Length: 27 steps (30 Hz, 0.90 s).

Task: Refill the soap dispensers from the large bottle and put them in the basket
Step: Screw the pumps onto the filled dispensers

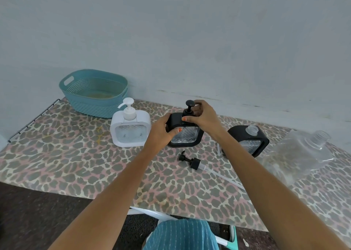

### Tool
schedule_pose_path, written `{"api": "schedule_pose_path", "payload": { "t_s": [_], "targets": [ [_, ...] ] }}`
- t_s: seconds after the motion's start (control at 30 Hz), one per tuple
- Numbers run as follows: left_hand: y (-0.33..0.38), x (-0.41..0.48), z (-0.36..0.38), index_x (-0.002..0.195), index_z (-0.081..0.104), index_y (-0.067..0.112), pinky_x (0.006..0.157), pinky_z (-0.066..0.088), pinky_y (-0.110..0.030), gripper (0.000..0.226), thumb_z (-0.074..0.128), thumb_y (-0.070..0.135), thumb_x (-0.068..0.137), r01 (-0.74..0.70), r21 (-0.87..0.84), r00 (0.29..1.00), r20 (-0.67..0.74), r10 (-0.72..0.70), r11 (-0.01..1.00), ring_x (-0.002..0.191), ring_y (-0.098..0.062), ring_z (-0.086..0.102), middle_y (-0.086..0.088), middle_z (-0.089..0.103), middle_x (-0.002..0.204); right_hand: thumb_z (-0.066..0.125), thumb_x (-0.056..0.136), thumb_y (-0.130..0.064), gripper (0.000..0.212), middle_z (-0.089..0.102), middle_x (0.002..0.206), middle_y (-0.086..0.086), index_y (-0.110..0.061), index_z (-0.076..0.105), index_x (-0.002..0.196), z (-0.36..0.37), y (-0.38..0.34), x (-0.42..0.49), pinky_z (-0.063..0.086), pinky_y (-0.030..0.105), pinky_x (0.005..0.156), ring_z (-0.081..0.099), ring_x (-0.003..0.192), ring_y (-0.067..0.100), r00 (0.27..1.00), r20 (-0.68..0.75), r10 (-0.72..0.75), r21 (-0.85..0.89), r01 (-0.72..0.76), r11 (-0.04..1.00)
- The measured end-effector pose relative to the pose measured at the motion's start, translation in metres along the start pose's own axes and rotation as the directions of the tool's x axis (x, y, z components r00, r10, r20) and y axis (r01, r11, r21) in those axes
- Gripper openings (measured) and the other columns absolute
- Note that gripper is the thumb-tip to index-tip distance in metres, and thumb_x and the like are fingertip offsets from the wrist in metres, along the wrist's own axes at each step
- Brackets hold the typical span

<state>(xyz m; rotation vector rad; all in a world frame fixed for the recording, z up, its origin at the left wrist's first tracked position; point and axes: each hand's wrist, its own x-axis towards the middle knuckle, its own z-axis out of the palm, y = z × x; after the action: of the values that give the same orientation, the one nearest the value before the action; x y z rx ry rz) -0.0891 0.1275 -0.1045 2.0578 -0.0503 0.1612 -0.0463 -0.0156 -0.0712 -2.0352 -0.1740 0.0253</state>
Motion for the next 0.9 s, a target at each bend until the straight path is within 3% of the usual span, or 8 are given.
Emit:
{"api": "schedule_pose_path", "payload": {
  "t_s": [0.1, 0.17, 0.33, 0.4, 0.53, 0.67, 0.77, 0.9],
  "targets": [
    [0.0, 0.0, 0.0, 0.127, 0.046, 0.009, 0.077, 0.031, -0.006, 0.048, 0.064, 0.014, 0.083, 0.0, -0.002, 1.0, 0.003, 0.0, 1.0, 0.097, -0.007, 0.045, -0.01, 0.058, 0.12, 0.076, 0.072, -0.009, 0.07, 0.054, 0.103, -0.001, -0.009, 0.038, 0.131, 0.002, 0.003, 0.002, 0.043, 0.007, 0.079, 0.054, 0.096, 0.012, 0.996, 0.084, 0.011, 0.02, -0.012, 1.0],
    [0.0, 0.0, -0.001, 0.127, 0.046, 0.008, 0.076, 0.03, -0.004, 0.047, 0.064, 0.013, 0.083, 0.0, -0.011, 1.0, 0.001, 0.0, 1.0, 0.1, -0.009, 0.048, -0.009, 0.057, 0.119, 0.069, 0.077, 0.002, 0.072, 0.051, 0.124, 0.01, -0.012, 0.032, 0.137, -0.004, 0.006, 0.002, 0.043, 0.024, 0.096, 0.048, 0.117, 0.018, 0.987, 0.159, 0.019, 0.133, -0.041, 0.99],
    [-0.002, 0.001, 0.0, 0.125, 0.047, 0.007, 0.073, 0.029, 0.003, 0.046, 0.064, 0.013, 0.083, -0.018, -0.003, 1.0, 0.001, 0.018, 1.0, 0.098, -0.011, 0.048, -0.01, 0.058, 0.117, 0.071, 0.074, 0.002, 0.056, 0.058, 0.109, 0.011, -0.005, 0.047, 0.124, -0.004, 0.006, -0.001, 0.047, 0.023, 0.076, 0.057, 0.094, 0.016, 0.997, 0.065, -0.045, 0.057, 0.041, 0.998],
    [-0.002, 0.001, 0.0, 0.126, 0.047, 0.007, 0.07, 0.031, 0.003, 0.047, 0.064, 0.013, 0.083, -0.019, -0.005, 1.0, 0.0, 0.019, 1.0, 0.099, -0.012, 0.048, -0.009, 0.057, 0.115, 0.075, 0.073, -0.009, 0.06, 0.054, 0.108, 0.006, -0.009, 0.045, 0.126, -0.001, 0.006, 0.0, 0.041, 0.025, 0.08, 0.053, 0.096, 0.017, 0.996, 0.07, -0.049, -0.05, 0.053, 0.997],
    [-0.002, 0.002, -0.001, 0.127, 0.046, 0.006, 0.069, 0.03, 0.004, 0.046, 0.062, 0.012, 0.084, -0.024, -0.004, 1.0, 0.011, 0.024, 1.0, 0.097, -0.008, 0.044, -0.012, 0.056, 0.12, 0.06, 0.082, 0.008, 0.06, 0.055, 0.124, 0.011, -0.008, 0.036, 0.134, -0.007, 0.006, 0.001, 0.043, 0.029, 0.097, 0.053, 0.111, 0.017, 0.975, 0.216, -0.054, 0.146, 0.022, 0.989],
    [-0.003, 0.003, 0.0, 0.127, 0.046, 0.006, 0.066, 0.029, 0.005, 0.046, 0.062, 0.012, 0.084, -0.04, 0.001, 0.999, 0.014, 0.04, 0.999, 0.095, -0.01, 0.045, -0.008, 0.056, 0.114, 0.066, 0.075, 0.011, 0.051, 0.062, 0.114, 0.02, -0.001, 0.048, 0.121, -0.005, 0.008, 0.003, 0.05, 0.011, 0.076, 0.061, 0.089, 0.012, 0.992, 0.108, -0.064, 0.11, 0.052, 0.993],
    [-0.003, 0.003, 0.0, 0.127, 0.045, 0.008, 0.064, 0.032, 0.006, 0.045, 0.061, 0.012, 0.085, -0.03, -0.018, 0.999, 0.025, 0.03, 0.999, 0.094, -0.01, 0.046, 0.001, 0.051, 0.105, 0.069, 0.076, -0.001, 0.048, 0.063, 0.111, 0.01, -0.009, 0.054, 0.121, -0.002, 0.006, 0.006, 0.048, 0.023, 0.088, 0.059, 0.098, 0.016, 0.989, 0.12, -0.081, -0.045, 0.087, 0.995],
    [-0.005, 0.004, -0.002, 0.129, 0.044, 0.009, 0.062, 0.032, 0.009, 0.046, 0.06, 0.011, 0.085, -0.018, -0.061, 0.999, 0.041, 0.02, 0.998, 0.096, -0.01, 0.047, 0.004, 0.049, 0.104, 0.06, 0.08, 0.009, 0.048, 0.061, 0.108, 0.007, -0.004, 0.05, 0.126, -0.009, 0.001, 0.005, 0.047, 0.027, 0.095, 0.058, 0.105, 0.018, 0.965, 0.255, -0.063, 0.066, 0.048, 0.997]
  ]
}}
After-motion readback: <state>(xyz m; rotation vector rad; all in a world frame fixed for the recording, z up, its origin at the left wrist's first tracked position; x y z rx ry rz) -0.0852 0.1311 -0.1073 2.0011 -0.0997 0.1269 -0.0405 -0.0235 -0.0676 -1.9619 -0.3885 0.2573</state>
